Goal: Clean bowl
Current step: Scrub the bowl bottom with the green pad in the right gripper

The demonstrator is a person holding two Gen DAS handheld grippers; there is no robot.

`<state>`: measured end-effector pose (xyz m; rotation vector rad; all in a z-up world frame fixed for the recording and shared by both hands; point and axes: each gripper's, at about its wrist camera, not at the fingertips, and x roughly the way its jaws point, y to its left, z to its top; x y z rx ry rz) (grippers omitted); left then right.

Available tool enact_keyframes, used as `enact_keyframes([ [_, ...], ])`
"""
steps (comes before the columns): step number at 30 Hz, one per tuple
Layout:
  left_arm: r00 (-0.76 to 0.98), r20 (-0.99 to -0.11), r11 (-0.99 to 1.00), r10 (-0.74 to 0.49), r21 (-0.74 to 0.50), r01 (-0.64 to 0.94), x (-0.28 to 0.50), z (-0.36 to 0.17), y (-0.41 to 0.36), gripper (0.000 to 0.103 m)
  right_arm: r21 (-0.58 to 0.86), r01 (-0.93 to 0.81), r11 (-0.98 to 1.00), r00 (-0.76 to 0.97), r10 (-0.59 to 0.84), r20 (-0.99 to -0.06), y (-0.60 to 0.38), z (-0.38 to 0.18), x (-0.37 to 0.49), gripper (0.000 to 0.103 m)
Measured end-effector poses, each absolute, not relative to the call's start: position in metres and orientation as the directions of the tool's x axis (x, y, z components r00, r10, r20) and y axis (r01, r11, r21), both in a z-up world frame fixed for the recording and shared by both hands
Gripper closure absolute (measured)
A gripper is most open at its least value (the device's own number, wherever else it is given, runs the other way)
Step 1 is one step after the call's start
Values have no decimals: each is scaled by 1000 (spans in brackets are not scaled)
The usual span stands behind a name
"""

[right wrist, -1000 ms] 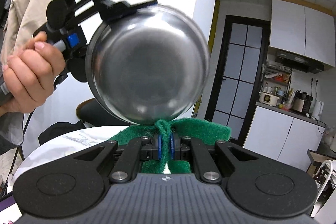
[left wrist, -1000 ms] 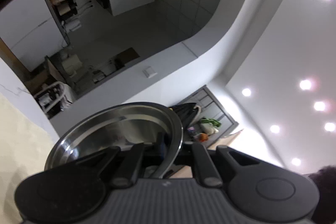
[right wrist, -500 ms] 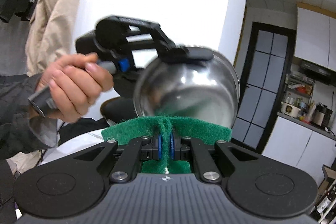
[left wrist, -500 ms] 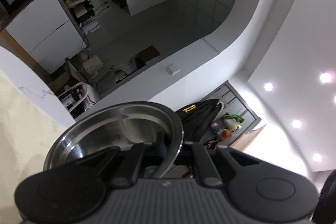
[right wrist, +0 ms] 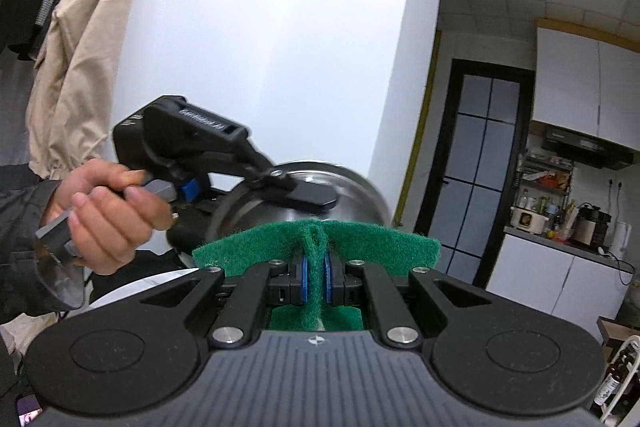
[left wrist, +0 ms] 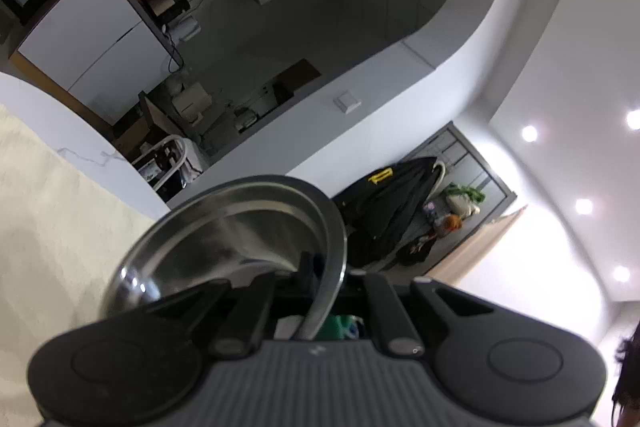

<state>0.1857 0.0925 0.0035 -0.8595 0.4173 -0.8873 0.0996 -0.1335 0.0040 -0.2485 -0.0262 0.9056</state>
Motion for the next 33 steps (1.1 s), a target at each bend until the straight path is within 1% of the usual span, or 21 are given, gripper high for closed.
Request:
enact_keyframes([
  [5, 579, -12, 376, -815, -771, 514, 182, 9, 87, 98, -213, -766, 607, 633, 769, -85, -138, 1, 103, 94],
  [15, 553, -5, 367, -833, -753, 546, 180, 10, 78, 98, -208, -754, 623, 652, 749, -117, -142, -7, 113, 94],
  [26, 551, 37, 333, -834, -762, 555, 179, 11, 77, 97, -261, -797, 545, 600, 764, -237, -123, -23, 107, 94],
  [30, 558, 29, 342, -830, -762, 549, 180, 9, 77, 96, -272, -813, 514, 575, 782, -241, -117, -22, 100, 94],
  [33, 566, 21, 351, -824, -765, 540, 181, 7, 80, 96, -275, -826, 491, 552, 805, -219, -116, -19, 93, 94],
])
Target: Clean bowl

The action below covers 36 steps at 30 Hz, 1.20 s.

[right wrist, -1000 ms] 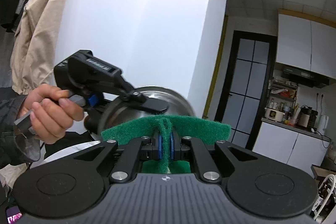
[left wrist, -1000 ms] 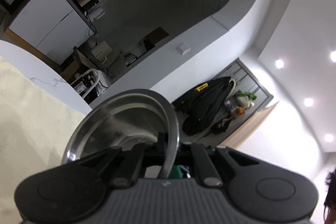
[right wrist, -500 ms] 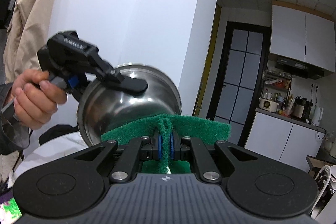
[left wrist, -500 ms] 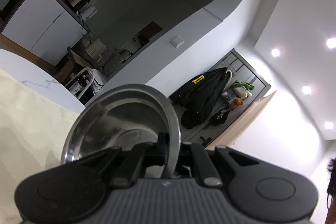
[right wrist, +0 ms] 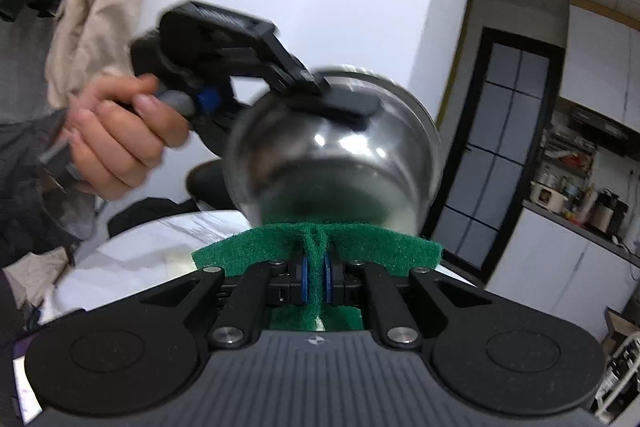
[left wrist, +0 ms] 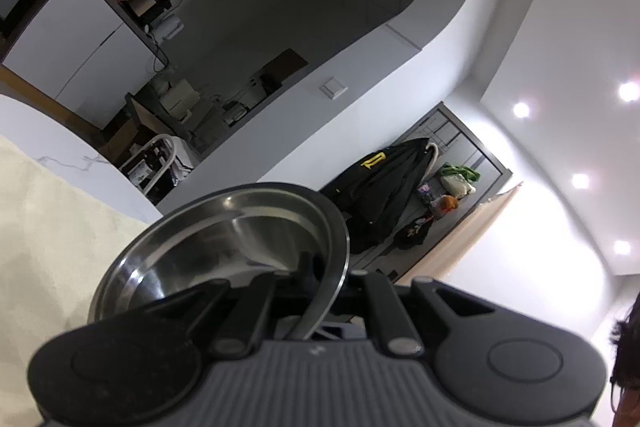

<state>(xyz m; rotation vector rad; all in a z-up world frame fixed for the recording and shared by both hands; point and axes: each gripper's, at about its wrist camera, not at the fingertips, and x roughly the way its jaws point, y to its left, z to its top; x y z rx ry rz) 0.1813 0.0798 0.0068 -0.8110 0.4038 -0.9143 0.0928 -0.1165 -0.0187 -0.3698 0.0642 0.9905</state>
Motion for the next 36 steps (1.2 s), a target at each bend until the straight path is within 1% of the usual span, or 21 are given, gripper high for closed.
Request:
enact_keyframes([
  [8, 566, 6, 353, -824, -776, 522, 185, 1, 85, 98, -239, -819, 521, 557, 822, -116, -127, -4, 87, 94],
  [18, 534, 13, 333, -845, -768, 547, 184, 3, 83, 98, -190, -776, 601, 620, 782, -64, -144, 5, 106, 94],
  [24, 519, 48, 304, -854, -763, 570, 179, 8, 81, 98, -182, -761, 623, 645, 757, -103, -150, 0, 120, 94],
  [32, 527, 67, 289, -847, -775, 563, 181, 6, 83, 97, -223, -782, 583, 622, 752, -217, -134, -14, 130, 94],
  [36, 535, 68, 293, -842, -774, 561, 181, 6, 83, 97, -238, -808, 539, 587, 770, -250, -125, -17, 127, 94],
])
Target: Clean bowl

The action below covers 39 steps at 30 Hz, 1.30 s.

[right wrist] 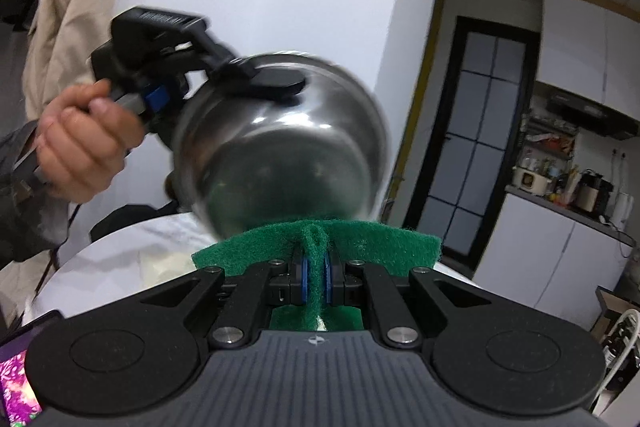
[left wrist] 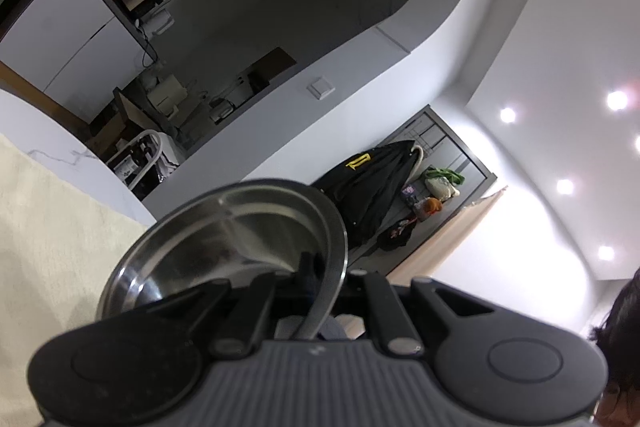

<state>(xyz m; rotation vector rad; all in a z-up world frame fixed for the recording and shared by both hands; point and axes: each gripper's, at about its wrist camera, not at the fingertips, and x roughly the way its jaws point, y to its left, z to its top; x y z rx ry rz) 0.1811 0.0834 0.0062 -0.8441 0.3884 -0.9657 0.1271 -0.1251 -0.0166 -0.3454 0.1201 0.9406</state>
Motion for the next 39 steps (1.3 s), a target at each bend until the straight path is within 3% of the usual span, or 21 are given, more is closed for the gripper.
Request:
enact_keyframes([
  [7, 566, 50, 323, -823, -778, 539, 181, 3, 91, 96, -261, -840, 476, 534, 810, -243, -108, -10, 113, 95],
  [21, 564, 70, 311, -823, -775, 550, 171, 3, 105, 95, -233, -802, 550, 590, 791, -163, -110, -2, 118, 94],
  [39, 572, 141, 259, -808, -788, 559, 160, 3, 124, 96, -262, -811, 523, 583, 760, -286, -76, -20, 132, 94],
])
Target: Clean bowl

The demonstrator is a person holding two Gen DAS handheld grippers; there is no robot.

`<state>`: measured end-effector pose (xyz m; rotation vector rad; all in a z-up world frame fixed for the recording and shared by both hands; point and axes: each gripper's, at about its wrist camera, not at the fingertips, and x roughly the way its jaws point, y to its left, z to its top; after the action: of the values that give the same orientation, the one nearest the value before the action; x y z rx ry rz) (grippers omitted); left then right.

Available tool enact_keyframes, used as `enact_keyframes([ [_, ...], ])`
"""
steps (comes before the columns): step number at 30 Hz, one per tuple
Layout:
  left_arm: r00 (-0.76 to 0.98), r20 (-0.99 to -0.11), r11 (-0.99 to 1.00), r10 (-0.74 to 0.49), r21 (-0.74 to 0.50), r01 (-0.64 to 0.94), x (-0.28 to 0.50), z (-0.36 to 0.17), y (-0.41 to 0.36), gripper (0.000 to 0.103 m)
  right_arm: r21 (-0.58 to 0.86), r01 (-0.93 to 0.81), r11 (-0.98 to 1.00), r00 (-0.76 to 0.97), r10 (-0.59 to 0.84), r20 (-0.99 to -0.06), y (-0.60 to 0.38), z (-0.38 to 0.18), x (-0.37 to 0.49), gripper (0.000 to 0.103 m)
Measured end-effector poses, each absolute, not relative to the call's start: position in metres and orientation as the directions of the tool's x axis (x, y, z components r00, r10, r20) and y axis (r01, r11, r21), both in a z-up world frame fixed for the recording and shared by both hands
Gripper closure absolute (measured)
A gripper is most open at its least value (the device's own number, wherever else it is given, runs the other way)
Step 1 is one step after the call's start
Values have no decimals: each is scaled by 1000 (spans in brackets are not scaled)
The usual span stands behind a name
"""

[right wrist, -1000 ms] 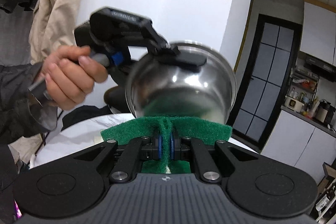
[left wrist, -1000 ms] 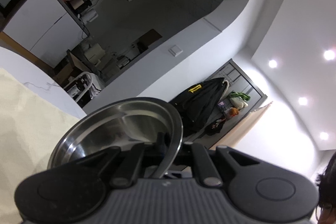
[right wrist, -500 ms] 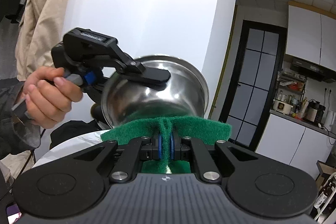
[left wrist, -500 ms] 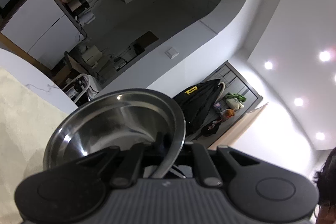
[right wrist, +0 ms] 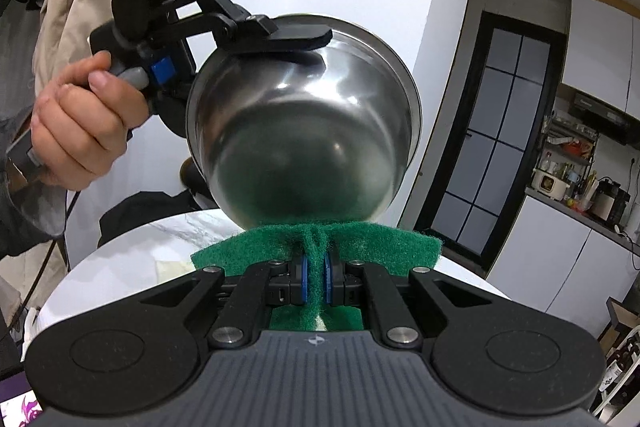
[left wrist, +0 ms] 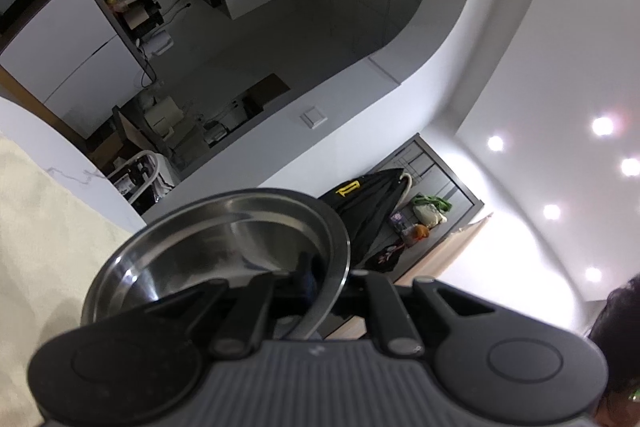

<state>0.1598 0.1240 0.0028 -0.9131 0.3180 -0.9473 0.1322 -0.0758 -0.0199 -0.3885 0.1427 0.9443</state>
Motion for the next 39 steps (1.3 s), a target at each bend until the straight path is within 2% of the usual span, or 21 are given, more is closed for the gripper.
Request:
enact_keyframes([
  [10, 659, 87, 296, -747, -844, 446, 169, -21, 145, 97, -262, -794, 548, 607, 733, -306, -81, -23, 138, 94],
  [22, 782, 35, 378, -622, -862, 339, 175, -22, 168, 97, -239, -752, 614, 658, 679, -327, -109, -28, 148, 94],
  [30, 846, -77, 528, -527, -810, 255, 178, -11, 158, 97, -197, -699, 688, 702, 606, -373, -121, -38, 153, 94],
  [39, 806, -264, 705, -530, -665, 246, 189, 3, 108, 97, -149, -665, 732, 711, 559, -427, -134, -41, 152, 94],
])
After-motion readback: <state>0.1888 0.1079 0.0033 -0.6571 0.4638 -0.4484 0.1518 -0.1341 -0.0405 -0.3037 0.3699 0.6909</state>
